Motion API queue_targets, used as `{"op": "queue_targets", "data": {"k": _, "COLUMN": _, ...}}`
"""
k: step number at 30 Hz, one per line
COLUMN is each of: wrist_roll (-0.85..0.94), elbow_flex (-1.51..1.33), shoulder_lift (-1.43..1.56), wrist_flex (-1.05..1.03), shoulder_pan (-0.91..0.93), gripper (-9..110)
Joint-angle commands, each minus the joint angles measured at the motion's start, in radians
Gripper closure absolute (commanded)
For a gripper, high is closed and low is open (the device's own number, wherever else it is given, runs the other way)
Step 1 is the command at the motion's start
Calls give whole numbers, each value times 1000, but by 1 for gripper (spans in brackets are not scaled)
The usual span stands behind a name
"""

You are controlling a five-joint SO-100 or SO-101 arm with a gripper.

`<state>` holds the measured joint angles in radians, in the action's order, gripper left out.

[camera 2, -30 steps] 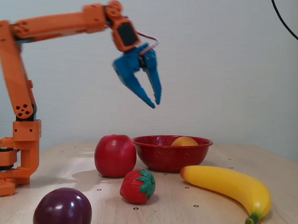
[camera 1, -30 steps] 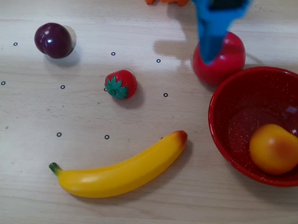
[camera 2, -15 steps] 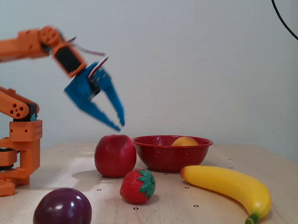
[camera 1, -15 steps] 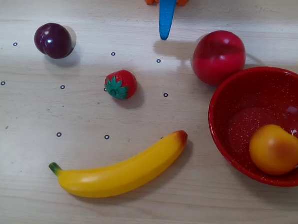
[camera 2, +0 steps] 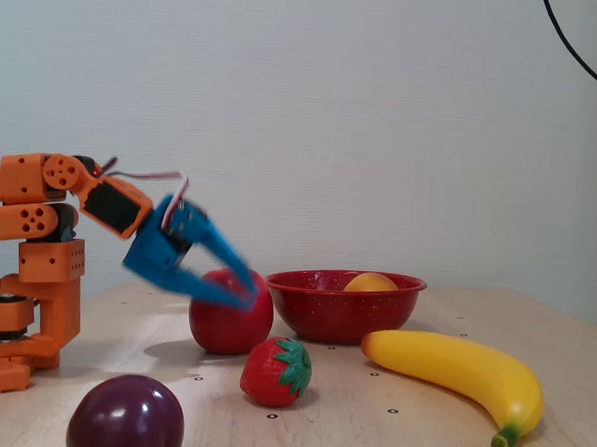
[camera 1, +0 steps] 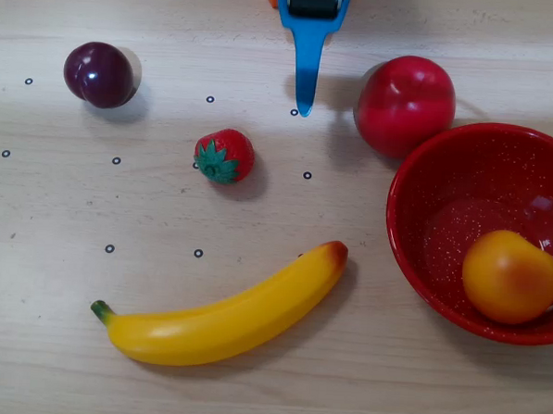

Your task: Put the peach in the red bowl.

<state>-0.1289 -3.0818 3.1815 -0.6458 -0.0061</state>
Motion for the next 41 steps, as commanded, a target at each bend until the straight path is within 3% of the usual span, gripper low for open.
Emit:
{"op": "queue_targets", "data": {"k": 1, "wrist_roll": 17, "elbow_flex": -37, "shoulder_lift": 41, "wrist_flex": 5, "shoulder_pan": -31, "gripper": 101}}
{"op": "queue_targets", "data": {"k": 12, "wrist_roll": 118, "elbow_flex": -37, "shoulder_lift": 49, "wrist_flex": -225, "shoulder_pan": -21, "gripper": 101}}
{"op": "queue_targets", "data": {"k": 21, "wrist_roll": 239, "elbow_flex": -37, "shoulder_lift": 49, "wrist_flex": -235, "shoulder_pan": -9, "gripper": 101}}
{"op": "queue_targets", "data": {"k": 41, "wrist_roll": 236, "elbow_flex": -37, "shoulder_lift": 49, "wrist_flex": -236, "shoulder_pan": -8, "gripper": 101}}
